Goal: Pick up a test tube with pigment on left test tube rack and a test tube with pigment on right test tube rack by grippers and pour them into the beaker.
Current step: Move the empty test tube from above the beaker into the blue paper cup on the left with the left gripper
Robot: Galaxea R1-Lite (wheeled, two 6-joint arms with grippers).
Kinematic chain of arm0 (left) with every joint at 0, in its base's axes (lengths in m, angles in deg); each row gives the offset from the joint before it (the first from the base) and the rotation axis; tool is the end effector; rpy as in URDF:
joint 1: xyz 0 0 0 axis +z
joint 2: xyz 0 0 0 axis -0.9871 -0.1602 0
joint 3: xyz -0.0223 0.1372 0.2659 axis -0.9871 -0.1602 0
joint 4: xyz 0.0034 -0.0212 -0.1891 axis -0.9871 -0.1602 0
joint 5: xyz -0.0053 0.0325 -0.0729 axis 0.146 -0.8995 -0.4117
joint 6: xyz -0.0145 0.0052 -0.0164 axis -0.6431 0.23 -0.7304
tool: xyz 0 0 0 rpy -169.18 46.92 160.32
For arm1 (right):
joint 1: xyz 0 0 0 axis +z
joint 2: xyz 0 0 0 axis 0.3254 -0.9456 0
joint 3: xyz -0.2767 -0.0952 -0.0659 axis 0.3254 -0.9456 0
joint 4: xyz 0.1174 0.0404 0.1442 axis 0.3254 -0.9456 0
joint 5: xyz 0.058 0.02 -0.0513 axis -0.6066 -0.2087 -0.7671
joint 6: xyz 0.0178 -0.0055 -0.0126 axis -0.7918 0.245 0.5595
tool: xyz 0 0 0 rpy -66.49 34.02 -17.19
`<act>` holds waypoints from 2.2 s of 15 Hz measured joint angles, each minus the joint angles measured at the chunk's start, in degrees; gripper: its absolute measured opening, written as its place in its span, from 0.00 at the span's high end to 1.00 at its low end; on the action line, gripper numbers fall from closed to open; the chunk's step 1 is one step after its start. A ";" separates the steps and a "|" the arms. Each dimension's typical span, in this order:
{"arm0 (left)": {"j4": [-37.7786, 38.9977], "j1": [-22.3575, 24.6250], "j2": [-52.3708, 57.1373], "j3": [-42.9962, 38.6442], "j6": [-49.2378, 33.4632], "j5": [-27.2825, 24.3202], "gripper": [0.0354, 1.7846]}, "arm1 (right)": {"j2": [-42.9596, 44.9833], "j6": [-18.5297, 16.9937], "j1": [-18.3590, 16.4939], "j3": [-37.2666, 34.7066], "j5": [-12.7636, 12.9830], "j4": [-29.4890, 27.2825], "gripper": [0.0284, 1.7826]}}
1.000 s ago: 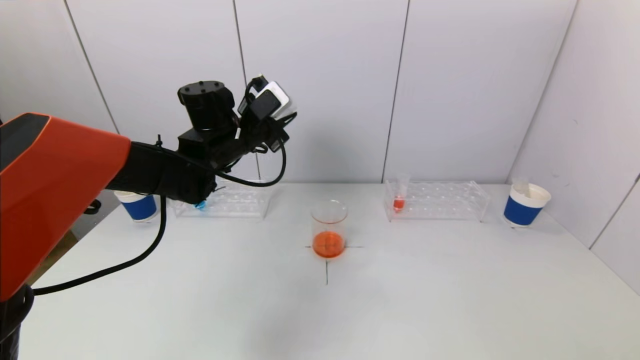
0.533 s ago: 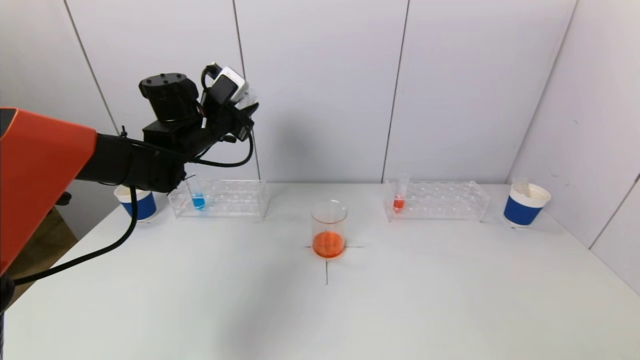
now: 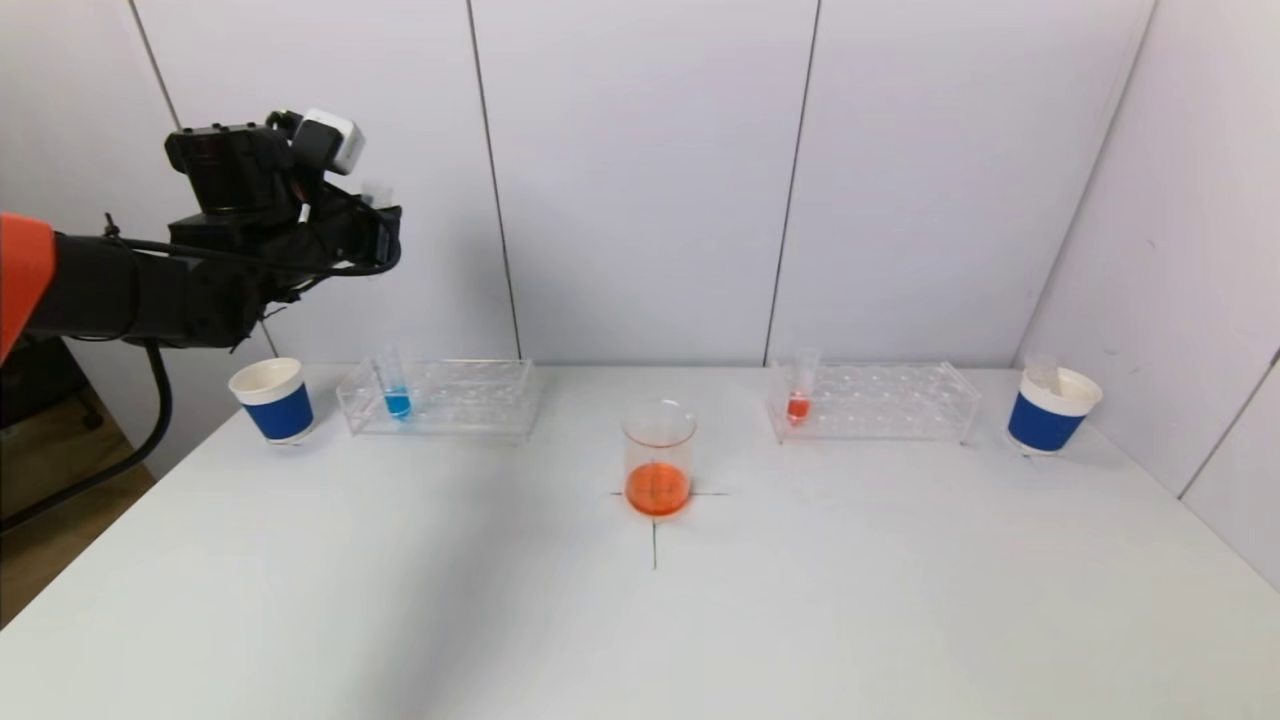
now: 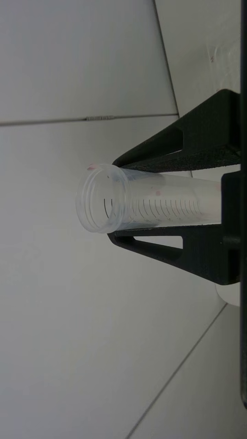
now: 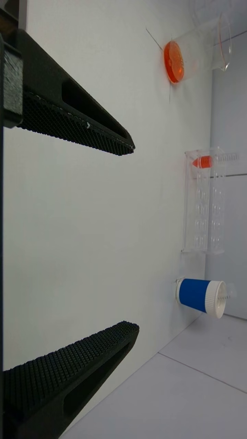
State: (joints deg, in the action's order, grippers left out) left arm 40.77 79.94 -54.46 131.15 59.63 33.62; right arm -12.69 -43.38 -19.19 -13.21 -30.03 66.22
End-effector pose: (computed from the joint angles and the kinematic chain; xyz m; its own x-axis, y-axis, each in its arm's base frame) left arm 0.4268 -0.0076 0.2506 0.9961 -0.0688 0.0547 0.0490 0.9516 0.3035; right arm -0.0228 0.0004 0.0762 0.9999 0.0093 0.0073 -0.0092 0.9998 -0.0150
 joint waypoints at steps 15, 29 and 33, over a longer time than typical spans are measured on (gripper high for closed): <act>-5.22 11.81 6.97 -7.61 -13.26 9.36 0.76 | 0.00 0.00 -0.01 0.00 -0.02 0.00 0.01; 5.53 15.82 0.85 -12.58 -17.23 9.89 0.76 | 0.00 0.00 0.00 0.00 -0.02 0.00 0.01; 8.02 16.47 -2.72 -12.74 -16.91 9.78 0.76 | 0.00 0.00 0.00 0.00 0.00 0.00 0.01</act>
State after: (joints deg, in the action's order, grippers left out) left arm 48.79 96.41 -57.18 118.41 42.73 43.39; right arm -12.69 -43.38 -19.19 -13.21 -30.03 66.22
